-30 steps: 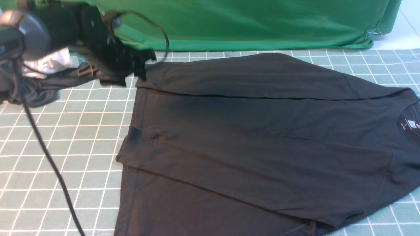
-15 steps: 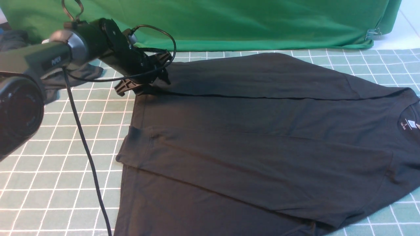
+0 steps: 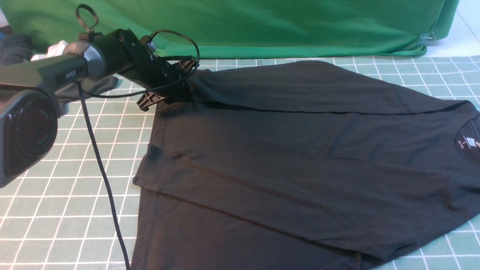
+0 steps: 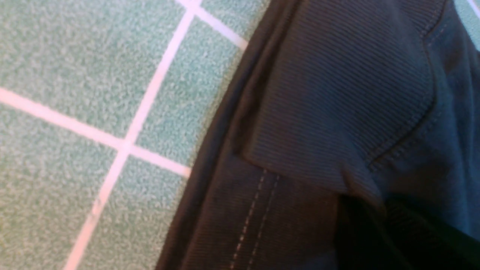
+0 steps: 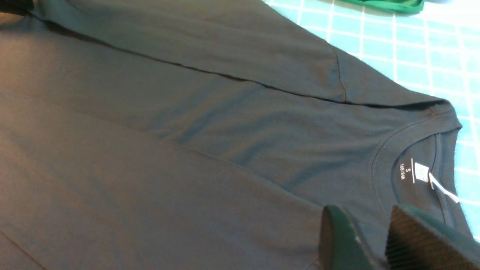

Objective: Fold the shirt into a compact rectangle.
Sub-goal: 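Grab the top left corner of the dark shirt with the left gripper, then fold the left side of the dark shirt inward over its body with the left gripper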

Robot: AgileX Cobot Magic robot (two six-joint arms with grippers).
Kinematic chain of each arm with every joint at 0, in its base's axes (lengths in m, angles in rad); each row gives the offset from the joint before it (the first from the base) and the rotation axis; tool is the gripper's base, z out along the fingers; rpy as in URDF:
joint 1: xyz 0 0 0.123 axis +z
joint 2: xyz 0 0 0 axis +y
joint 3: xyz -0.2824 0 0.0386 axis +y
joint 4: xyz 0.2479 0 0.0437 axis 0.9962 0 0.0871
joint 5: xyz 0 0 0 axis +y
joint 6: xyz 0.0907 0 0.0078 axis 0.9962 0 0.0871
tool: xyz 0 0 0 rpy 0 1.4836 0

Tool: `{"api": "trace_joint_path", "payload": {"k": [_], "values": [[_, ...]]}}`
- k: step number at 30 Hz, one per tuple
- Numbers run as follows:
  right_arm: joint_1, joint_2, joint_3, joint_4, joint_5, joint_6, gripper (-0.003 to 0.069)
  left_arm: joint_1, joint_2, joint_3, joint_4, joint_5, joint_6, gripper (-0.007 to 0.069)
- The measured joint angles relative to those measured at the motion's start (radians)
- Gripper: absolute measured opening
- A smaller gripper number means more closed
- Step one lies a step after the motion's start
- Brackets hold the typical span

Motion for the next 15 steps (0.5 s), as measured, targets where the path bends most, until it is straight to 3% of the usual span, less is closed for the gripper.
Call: {"api": "trace_joint_path", "payload": {"k": [11,15], "values": [[0.000,0.000,0.000,0.000,0.001,0.002,0.0199,0.008,-0.155,0.000,0.018,0.092,0.047,0.0013],[0.000,0.000,0.000,0.000,0.003,0.003,0.0205,0.008,-0.225,0.000,0.019,0.212,0.073,0.0013]]}}
